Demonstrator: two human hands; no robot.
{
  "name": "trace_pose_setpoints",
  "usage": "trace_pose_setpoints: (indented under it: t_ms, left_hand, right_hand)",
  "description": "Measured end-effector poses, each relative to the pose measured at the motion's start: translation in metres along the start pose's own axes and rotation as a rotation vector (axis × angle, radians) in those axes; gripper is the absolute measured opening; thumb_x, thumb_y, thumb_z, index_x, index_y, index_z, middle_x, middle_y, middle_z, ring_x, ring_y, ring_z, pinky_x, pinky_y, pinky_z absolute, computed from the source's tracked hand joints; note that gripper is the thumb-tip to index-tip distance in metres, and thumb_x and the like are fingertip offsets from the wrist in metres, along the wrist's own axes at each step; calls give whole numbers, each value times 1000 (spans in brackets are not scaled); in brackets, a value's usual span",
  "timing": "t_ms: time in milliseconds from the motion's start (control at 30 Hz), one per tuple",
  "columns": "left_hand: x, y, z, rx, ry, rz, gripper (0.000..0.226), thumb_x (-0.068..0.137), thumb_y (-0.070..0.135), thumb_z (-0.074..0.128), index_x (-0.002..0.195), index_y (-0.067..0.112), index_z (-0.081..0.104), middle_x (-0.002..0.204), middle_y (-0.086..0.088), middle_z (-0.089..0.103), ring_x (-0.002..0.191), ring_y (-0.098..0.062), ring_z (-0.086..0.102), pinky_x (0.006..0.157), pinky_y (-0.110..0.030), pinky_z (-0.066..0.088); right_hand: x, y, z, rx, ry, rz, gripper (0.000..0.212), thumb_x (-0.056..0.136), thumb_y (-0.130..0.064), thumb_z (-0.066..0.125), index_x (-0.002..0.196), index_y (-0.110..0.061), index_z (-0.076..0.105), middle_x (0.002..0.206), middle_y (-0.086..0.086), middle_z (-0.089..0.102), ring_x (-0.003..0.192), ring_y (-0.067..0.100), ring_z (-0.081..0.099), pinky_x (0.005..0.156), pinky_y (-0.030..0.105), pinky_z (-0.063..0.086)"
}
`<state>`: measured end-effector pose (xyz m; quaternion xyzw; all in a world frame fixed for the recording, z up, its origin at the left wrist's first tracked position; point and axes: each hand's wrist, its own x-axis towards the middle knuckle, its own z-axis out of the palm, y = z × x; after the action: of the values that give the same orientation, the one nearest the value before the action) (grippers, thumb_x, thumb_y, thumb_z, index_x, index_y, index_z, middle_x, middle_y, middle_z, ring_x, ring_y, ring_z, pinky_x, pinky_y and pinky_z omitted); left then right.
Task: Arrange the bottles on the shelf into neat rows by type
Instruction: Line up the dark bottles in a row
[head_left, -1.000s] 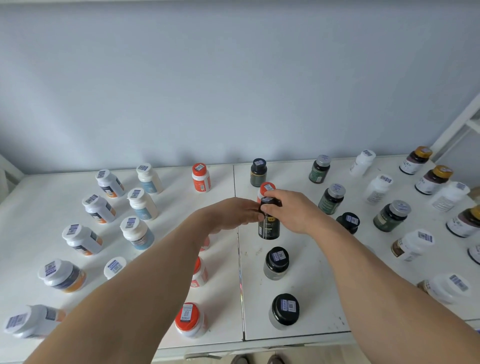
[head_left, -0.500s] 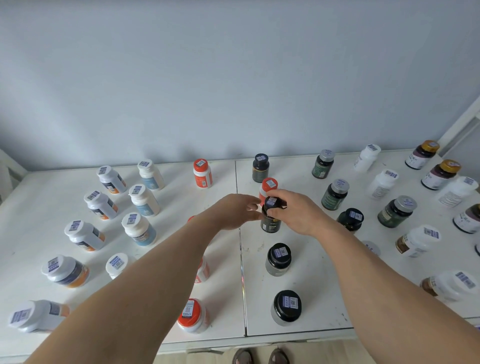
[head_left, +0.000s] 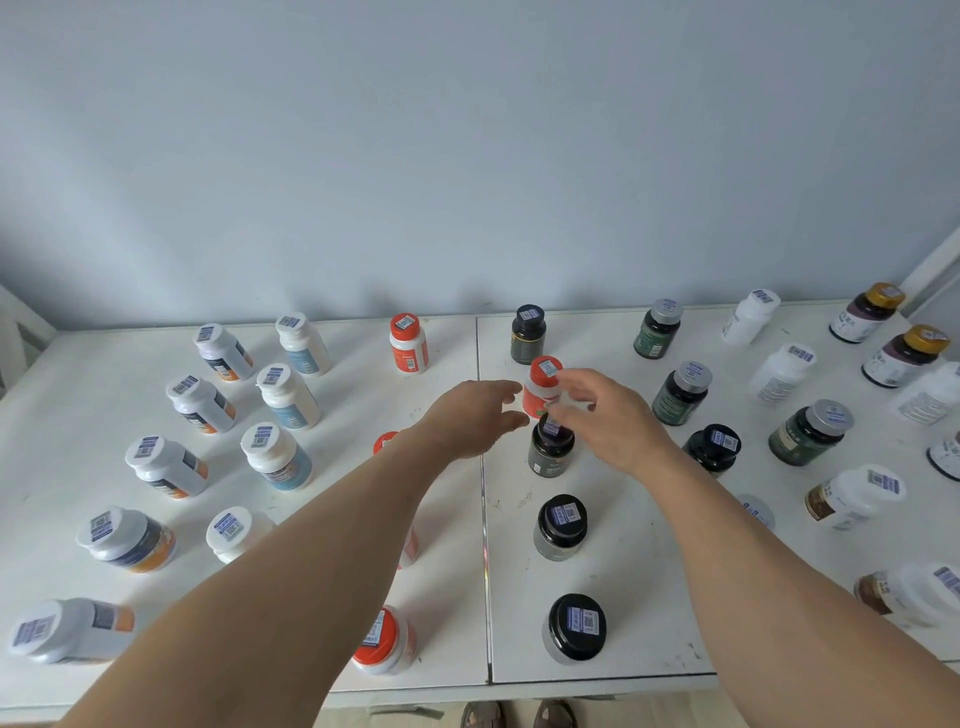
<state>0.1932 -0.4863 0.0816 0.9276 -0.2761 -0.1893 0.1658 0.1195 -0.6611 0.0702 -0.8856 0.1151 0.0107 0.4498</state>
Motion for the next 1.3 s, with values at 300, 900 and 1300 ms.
trace_pose_setpoints:
  t_ms: [300,900,1300]
  left_hand:
    - [20,-7,-2,-94,11,-91,56,97,42,52,146,20,39,142,0,52,126,-24,52,104,-36,42]
    - [41,-1,-23,-622,-70,-45,33,94,31,61,127,30,61,116,10,67,109,-11,60,95,-26,43]
    - [45,-1,-24,-640,-134,-80,37,94,42,59,130,33,57,125,4,64,113,-20,60,105,-43,45]
  right_hand:
    - [56,-14,-9,-182,-200,10,60,86,-35,68,140,-30,42,139,-5,49,122,13,48,92,22,32]
    - [72,-38,-36,-168,-135,-51,38,84,-41,67,121,-29,62,112,-6,65,97,11,60,81,26,44]
    - [75,-33,-37,-151,-94,-76,23,84,-47,63,100,-31,68,97,-8,67,88,10,61,68,23,41]
